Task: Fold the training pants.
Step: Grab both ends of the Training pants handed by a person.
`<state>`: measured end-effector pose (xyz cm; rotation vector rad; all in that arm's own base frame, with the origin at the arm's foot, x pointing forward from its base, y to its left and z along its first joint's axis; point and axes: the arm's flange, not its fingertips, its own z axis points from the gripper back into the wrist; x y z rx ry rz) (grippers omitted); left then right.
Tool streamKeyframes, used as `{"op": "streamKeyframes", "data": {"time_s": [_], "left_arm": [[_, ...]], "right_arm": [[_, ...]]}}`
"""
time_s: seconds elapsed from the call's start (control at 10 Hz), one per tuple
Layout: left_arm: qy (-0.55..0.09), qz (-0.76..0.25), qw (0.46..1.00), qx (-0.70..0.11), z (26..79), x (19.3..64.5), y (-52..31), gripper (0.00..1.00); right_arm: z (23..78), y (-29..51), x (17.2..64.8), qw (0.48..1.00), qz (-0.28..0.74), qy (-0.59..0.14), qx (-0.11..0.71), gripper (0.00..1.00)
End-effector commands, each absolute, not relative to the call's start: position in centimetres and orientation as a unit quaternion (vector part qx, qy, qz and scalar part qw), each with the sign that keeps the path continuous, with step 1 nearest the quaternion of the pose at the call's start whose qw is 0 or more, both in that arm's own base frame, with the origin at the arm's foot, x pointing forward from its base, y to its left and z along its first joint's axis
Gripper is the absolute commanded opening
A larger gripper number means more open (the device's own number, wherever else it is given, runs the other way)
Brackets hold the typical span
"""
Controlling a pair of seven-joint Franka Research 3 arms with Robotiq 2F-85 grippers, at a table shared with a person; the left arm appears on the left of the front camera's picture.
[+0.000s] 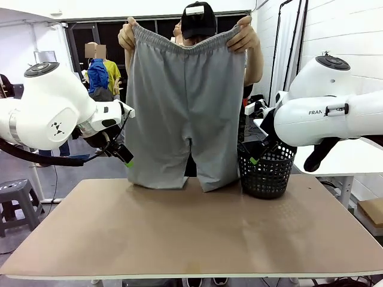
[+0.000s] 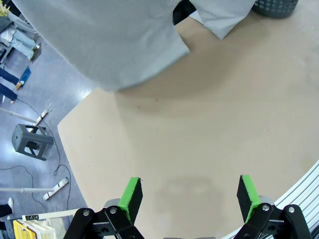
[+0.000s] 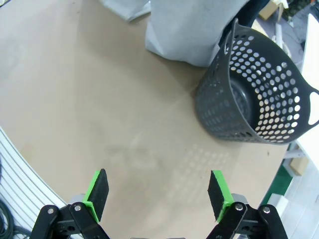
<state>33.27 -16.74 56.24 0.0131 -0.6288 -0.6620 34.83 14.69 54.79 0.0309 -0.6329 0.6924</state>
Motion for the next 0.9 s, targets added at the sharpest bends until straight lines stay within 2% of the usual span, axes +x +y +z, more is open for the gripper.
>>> {"op": "streamKeyframes", "data": {"time_s": [0.0, 0.8], "left_arm": [[-0.305, -0.324, 0.895, 0.007, 56.26, 33.35, -16.65, 1.00], [-0.305, -0.324, 0.895, 0.007, 56.26, 33.35, -16.65, 1.00]], "right_arm": [[54.76, 14.73, 34.81, 0.893, 0.334, -0.302, 0.020, 1.00], [54.76, 14.73, 34.81, 0.893, 0.334, -0.302, 0.020, 1.00]]}}
